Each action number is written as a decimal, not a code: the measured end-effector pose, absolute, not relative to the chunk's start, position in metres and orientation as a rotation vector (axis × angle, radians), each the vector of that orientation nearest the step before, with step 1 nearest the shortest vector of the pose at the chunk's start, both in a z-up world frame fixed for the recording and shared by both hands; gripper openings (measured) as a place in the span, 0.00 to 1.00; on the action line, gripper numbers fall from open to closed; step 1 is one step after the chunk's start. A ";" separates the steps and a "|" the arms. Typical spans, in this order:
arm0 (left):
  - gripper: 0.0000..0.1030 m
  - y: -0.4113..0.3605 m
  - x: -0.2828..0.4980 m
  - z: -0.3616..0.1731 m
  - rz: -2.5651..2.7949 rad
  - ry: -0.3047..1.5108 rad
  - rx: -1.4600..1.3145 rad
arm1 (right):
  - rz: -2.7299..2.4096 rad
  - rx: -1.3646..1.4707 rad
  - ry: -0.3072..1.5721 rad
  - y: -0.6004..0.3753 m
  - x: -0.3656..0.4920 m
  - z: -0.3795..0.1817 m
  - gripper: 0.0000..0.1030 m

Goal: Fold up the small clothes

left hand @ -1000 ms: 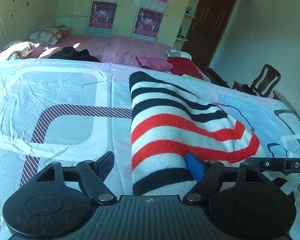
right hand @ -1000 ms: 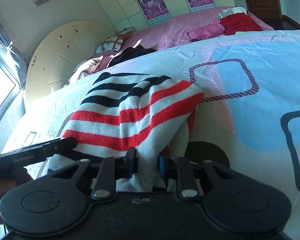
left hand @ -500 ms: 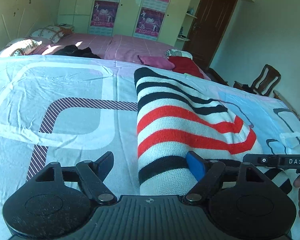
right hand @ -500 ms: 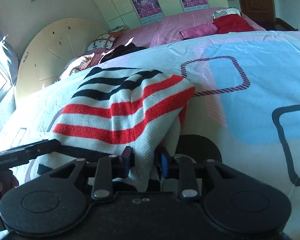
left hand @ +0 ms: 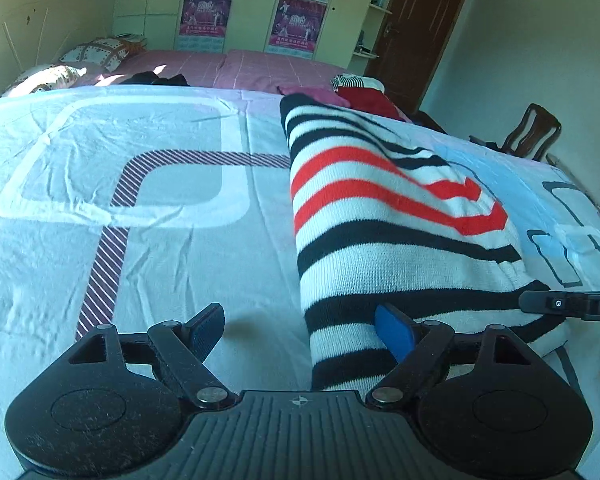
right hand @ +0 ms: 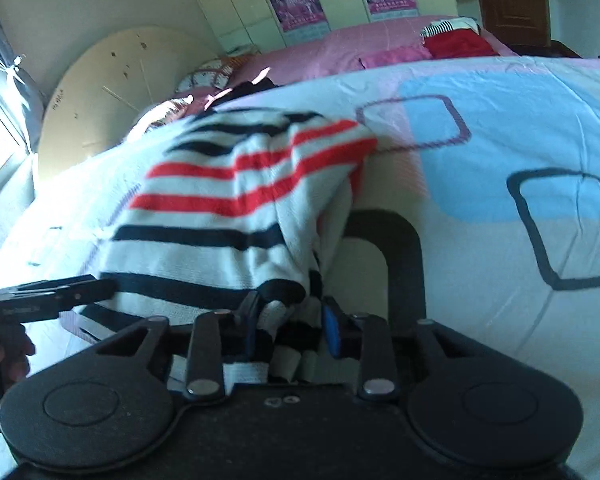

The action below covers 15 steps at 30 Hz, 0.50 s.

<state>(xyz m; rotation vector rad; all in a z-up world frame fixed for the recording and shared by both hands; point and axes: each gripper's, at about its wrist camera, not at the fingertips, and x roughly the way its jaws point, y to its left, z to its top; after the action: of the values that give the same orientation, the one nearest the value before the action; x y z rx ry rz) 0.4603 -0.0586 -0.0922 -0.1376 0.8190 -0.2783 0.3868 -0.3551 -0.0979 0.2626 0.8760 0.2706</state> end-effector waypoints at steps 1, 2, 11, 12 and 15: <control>0.80 -0.056 0.459 -0.095 -0.277 0.816 -0.160 | 0.276 0.302 0.867 -0.361 0.385 -0.102 0.36; 0.80 -0.051 0.457 -0.096 -0.277 0.821 -0.189 | 0.275 0.332 0.869 -0.365 0.385 -0.103 0.36; 0.80 -0.032 0.446 -0.080 -0.301 0.762 -0.273 | 0.312 0.472 0.752 -0.388 0.369 -0.075 0.36; 0.80 -0.032 0.450 -0.077 -0.311 0.755 -0.282 | 0.315 0.468 0.739 -0.387 0.372 -0.072 0.38; 0.80 -0.044 0.470 -0.069 -0.345 0.745 -0.252 | 0.294 0.447 0.734 -0.381 0.391 -0.070 0.55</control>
<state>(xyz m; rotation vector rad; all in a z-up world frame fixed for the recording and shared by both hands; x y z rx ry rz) 0.4704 -0.0442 -0.0692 -0.2523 0.7448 -0.3451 0.3905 -0.3807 -0.0696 0.4467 0.7344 0.2943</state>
